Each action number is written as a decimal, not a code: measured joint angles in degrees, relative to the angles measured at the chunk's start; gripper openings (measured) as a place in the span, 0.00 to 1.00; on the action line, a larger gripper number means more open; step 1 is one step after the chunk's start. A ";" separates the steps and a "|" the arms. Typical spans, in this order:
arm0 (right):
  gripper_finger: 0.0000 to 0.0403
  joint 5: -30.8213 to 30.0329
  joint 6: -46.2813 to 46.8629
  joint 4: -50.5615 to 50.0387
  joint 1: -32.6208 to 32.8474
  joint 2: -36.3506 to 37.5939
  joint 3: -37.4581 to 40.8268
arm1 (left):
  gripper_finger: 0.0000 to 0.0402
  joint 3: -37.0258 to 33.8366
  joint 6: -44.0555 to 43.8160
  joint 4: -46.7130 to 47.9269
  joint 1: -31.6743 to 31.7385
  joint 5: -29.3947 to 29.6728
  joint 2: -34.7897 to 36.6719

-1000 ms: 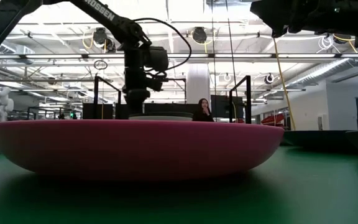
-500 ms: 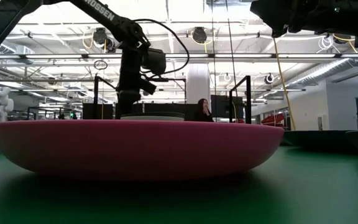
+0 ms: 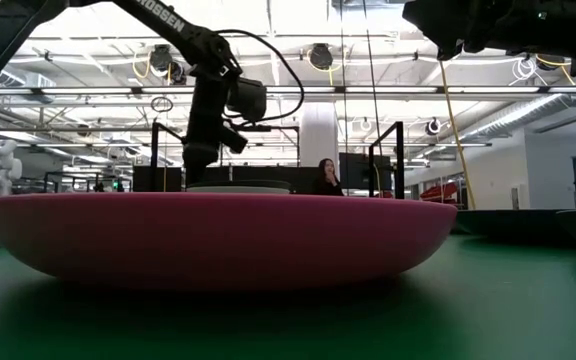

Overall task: Place and stack plates onto a shelf
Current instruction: Stack the left black plate on top of the white plate on the shelf, then put the light orange plate on the shelf

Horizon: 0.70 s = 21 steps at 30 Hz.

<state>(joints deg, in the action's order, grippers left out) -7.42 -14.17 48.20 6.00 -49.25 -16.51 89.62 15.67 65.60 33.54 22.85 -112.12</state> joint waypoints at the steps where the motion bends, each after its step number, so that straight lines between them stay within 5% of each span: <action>1: 0.17 0.00 0.00 -0.02 0.00 0.02 0.00 | 0.28 0.09 0.14 -0.03 -0.18 0.07 0.00; 7: 0.17 0.00 -0.02 0.00 0.00 0.02 0.00 | 0.28 6.70 -1.19 -1.54 -3.12 -5.59 1.09; 12: 0.17 0.00 -0.02 -0.29 0.00 0.02 0.00 | 0.28 9.18 -0.73 -11.07 -6.88 -7.54 8.65; 21: 0.17 -0.01 3.68 -5.11 0.00 0.00 0.00 | 0.28 -6.05 -4.23 -30.53 -13.20 -7.58 31.10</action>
<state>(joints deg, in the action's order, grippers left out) -7.43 -10.49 43.09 6.00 -49.25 -16.51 83.57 11.44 35.07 20.35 15.27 -81.01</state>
